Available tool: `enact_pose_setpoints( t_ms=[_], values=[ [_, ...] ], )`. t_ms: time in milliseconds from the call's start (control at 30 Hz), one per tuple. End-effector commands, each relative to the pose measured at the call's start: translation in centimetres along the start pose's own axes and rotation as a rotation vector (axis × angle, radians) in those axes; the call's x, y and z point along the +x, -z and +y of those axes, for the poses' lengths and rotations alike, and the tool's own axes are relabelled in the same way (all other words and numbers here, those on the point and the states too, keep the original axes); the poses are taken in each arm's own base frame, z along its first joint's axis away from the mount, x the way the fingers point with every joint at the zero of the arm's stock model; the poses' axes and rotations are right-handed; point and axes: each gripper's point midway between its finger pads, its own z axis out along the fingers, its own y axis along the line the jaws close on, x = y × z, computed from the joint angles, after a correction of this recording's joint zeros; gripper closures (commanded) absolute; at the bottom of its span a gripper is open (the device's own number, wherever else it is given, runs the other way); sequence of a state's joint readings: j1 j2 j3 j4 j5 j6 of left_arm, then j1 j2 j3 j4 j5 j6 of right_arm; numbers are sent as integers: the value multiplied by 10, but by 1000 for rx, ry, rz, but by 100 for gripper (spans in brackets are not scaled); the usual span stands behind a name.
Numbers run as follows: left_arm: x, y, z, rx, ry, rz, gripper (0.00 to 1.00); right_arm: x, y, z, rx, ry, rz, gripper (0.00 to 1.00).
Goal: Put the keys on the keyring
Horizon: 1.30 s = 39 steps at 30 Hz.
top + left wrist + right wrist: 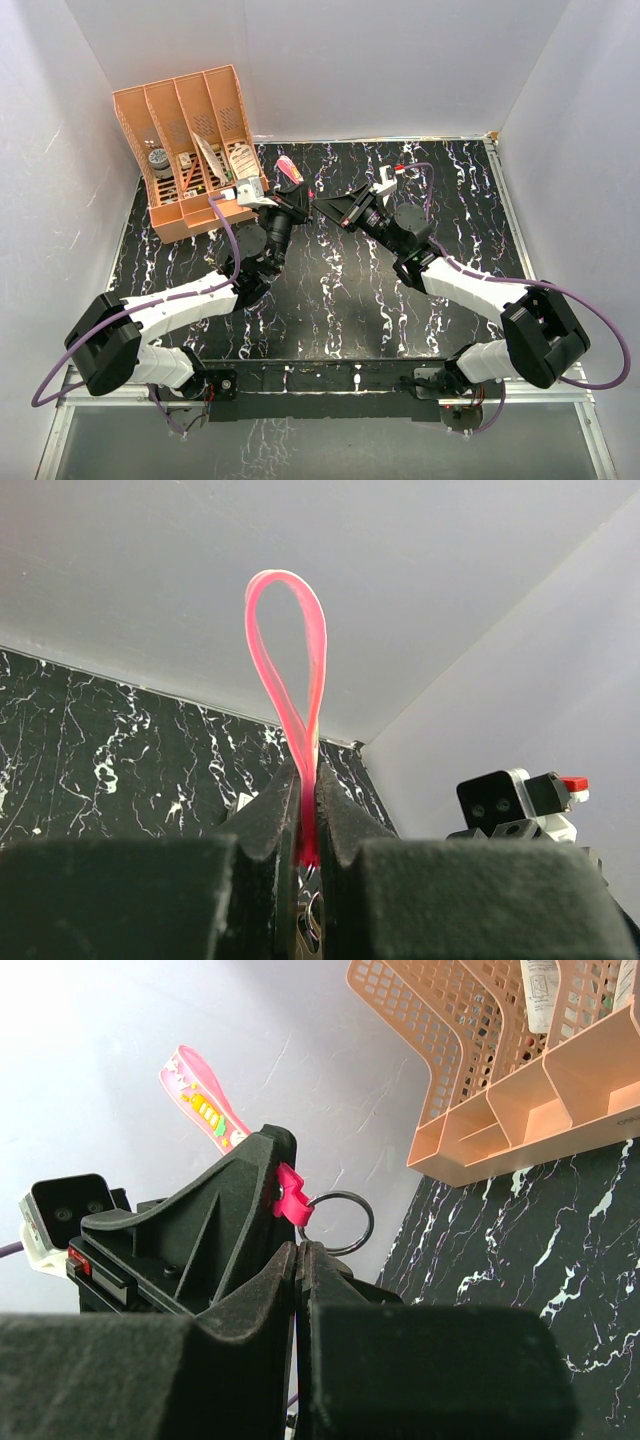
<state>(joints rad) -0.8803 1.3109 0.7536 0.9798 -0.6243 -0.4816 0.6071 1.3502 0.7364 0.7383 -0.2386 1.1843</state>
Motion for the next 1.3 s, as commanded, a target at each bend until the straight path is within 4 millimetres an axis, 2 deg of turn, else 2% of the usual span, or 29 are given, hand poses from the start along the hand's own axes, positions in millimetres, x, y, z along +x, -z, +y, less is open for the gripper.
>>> enact_pose_setpoints(
  t_ms=[0, 1267],
  values=[
    [-27, 4, -14, 43, 50, -65, 100, -5, -2, 12, -46, 3, -26, 100],
    [-29, 7, -20, 85, 63, -75, 100, -4, -2, 8, -30, -19, -22, 100]
  ],
)
